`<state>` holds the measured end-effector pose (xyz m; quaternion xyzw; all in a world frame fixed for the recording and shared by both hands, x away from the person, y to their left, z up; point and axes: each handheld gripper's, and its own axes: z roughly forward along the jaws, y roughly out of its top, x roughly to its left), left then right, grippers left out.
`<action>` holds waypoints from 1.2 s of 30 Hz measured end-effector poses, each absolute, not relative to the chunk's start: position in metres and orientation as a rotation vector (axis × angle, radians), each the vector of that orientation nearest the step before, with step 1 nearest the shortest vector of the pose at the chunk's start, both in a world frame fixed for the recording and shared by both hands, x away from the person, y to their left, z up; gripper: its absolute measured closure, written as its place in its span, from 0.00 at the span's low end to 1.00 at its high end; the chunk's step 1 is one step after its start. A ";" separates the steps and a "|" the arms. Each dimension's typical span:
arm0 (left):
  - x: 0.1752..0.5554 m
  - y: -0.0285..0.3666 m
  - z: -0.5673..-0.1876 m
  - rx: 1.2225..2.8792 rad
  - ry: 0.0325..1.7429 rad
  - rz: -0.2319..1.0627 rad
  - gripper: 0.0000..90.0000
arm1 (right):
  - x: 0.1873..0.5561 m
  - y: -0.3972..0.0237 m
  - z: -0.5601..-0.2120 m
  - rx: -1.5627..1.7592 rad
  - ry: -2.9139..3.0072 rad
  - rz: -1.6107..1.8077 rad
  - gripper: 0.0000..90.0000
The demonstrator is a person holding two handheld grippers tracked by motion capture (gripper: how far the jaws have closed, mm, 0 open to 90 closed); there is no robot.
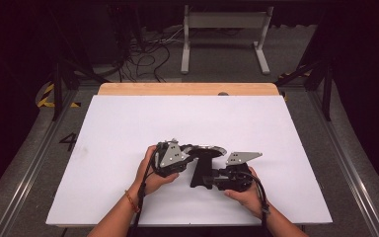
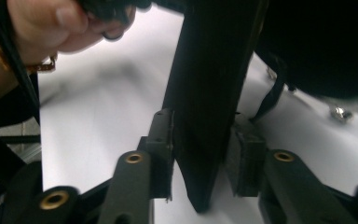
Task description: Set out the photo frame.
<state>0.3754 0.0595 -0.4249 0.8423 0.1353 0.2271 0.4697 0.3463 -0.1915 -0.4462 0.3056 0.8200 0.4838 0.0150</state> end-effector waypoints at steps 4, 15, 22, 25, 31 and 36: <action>0.374 0.059 -0.424 2.076 0.333 0.575 0.73 | 0.349 -0.193 -0.448 0.966 2.542 1.521 0.82; 0.368 0.060 -0.424 2.117 0.325 0.636 0.77 | 0.355 -0.197 -0.445 0.933 2.601 1.510 0.84; 0.365 0.060 -0.423 2.129 0.329 0.656 0.78 | 0.357 -0.197 -0.443 0.918 2.615 1.490 0.84; 0.364 0.059 -0.423 2.131 0.333 0.659 0.79 | 0.357 -0.198 -0.442 0.914 2.620 1.477 0.83; 0.363 0.059 -0.422 2.137 0.333 0.670 0.80 | 0.359 -0.200 -0.439 0.919 2.623 1.452 0.82; 0.363 0.058 -0.423 2.137 0.338 0.683 0.81 | 0.363 -0.201 -0.436 0.924 2.621 1.425 0.82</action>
